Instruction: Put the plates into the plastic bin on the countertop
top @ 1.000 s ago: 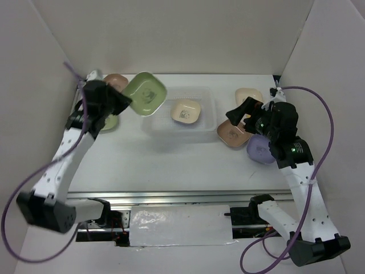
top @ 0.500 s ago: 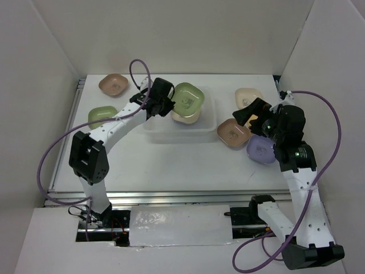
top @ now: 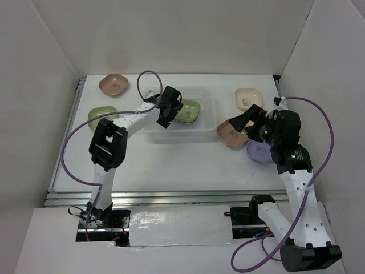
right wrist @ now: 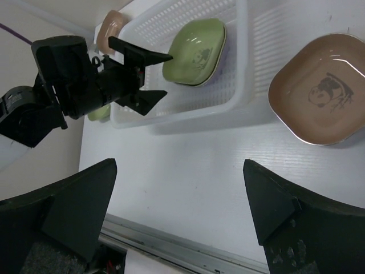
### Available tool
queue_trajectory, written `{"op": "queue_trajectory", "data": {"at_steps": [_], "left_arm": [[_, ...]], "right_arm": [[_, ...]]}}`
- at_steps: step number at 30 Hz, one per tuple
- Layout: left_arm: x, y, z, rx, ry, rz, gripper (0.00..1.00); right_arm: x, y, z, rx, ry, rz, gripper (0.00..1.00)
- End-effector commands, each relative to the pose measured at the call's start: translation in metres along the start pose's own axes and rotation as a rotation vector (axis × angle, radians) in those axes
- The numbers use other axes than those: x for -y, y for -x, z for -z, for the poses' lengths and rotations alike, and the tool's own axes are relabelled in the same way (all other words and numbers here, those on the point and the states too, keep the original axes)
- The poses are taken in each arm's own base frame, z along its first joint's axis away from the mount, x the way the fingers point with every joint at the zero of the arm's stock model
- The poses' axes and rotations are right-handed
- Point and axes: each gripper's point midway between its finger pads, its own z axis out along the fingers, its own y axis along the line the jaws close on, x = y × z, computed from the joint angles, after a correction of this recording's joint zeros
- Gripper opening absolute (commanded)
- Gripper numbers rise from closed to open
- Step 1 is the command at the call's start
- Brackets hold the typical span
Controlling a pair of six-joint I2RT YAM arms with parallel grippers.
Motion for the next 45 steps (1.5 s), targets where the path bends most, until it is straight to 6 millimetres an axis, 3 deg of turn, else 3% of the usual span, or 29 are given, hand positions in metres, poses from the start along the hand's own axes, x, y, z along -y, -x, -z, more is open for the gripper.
{"op": "queue_trajectory", "data": {"at_steps": [1, 4, 5, 8, 10, 11, 12, 13, 14, 16, 17, 19, 20, 25, 29, 30, 38, 41, 43, 45], "left_arm": [[0.052, 0.021, 0.043, 0.032, -0.192, 0.042, 0.99], [0.065, 0.028, 0.083, 0.076, -0.265, -0.029, 0.99], [0.068, 0.036, 0.108, 0.098, -0.300, -0.062, 0.99], [0.051, 0.065, 0.151, 0.190, -0.299, -0.085, 0.99], [0.025, 0.100, 0.173, 0.264, -0.267, -0.063, 0.99], [0.013, 0.116, 0.178, 0.288, -0.245, -0.050, 0.99], [-0.006, 0.144, 0.175, 0.328, -0.201, -0.015, 0.99], [-0.026, 0.156, 0.180, 0.325, -0.179, -0.001, 0.99], [-0.047, 0.193, 0.177, 0.365, -0.141, 0.042, 0.99], [-0.073, 0.215, 0.170, 0.340, -0.120, 0.032, 0.99], [-0.095, 0.248, 0.166, 0.372, -0.073, 0.086, 0.99], [-0.119, 0.273, 0.154, 0.370, 0.009, 0.101, 0.99], [-0.141, 0.285, 0.148, 0.348, 0.067, 0.139, 0.99], [-0.204, 0.302, 0.090, 0.193, 0.204, 0.307, 0.99], [-0.231, 0.302, 0.047, 0.116, 0.220, 0.382, 0.99], [-0.242, 0.295, 0.031, 0.068, 0.246, 0.405, 0.99], [-0.281, 0.268, -0.020, -0.008, 0.348, 0.442, 0.94], [-0.290, 0.260, -0.034, -0.029, 0.369, 0.438, 0.77], [-0.294, 0.255, -0.035, -0.042, 0.383, 0.437, 0.45], [-0.296, 0.252, -0.027, -0.040, 0.384, 0.444, 0.01]], "right_arm": [[-0.013, 0.008, 0.000, 0.021, 0.073, 0.040, 1.00], [-0.014, 0.007, -0.003, 0.009, 0.085, 0.047, 1.00], [-0.015, 0.007, -0.003, 0.009, 0.090, 0.047, 1.00], [-0.016, 0.006, -0.006, 0.004, 0.102, 0.045, 1.00], [-0.015, 0.003, -0.007, 0.000, 0.103, 0.040, 1.00], [-0.017, 0.003, -0.006, 0.003, 0.112, 0.044, 1.00], [-0.016, 0.001, -0.007, -0.004, 0.113, 0.040, 1.00], [-0.017, 0.000, -0.008, -0.008, 0.118, 0.041, 1.00], [-0.017, -0.002, -0.008, -0.013, 0.123, 0.041, 1.00], [-0.019, -0.004, -0.009, -0.019, 0.137, 0.040, 1.00], [-0.021, -0.006, -0.011, -0.026, 0.155, 0.042, 1.00], [-0.025, -0.007, -0.012, -0.033, 0.179, 0.036, 1.00], [-0.026, -0.010, -0.013, -0.042, 0.183, 0.033, 1.00], [-0.029, -0.017, -0.019, -0.059, 0.198, 0.026, 1.00], [-0.031, -0.024, -0.020, -0.077, 0.197, 0.034, 1.00], [-0.031, -0.024, -0.020, -0.076, 0.195, 0.035, 1.00], [-0.031, -0.028, -0.026, -0.093, 0.195, 0.035, 1.00], [-0.031, -0.028, -0.027, -0.093, 0.191, 0.038, 1.00], [-0.031, -0.027, -0.027, -0.088, 0.181, 0.039, 1.00], [-0.030, -0.026, -0.028, -0.087, 0.176, 0.039, 1.00]]}}
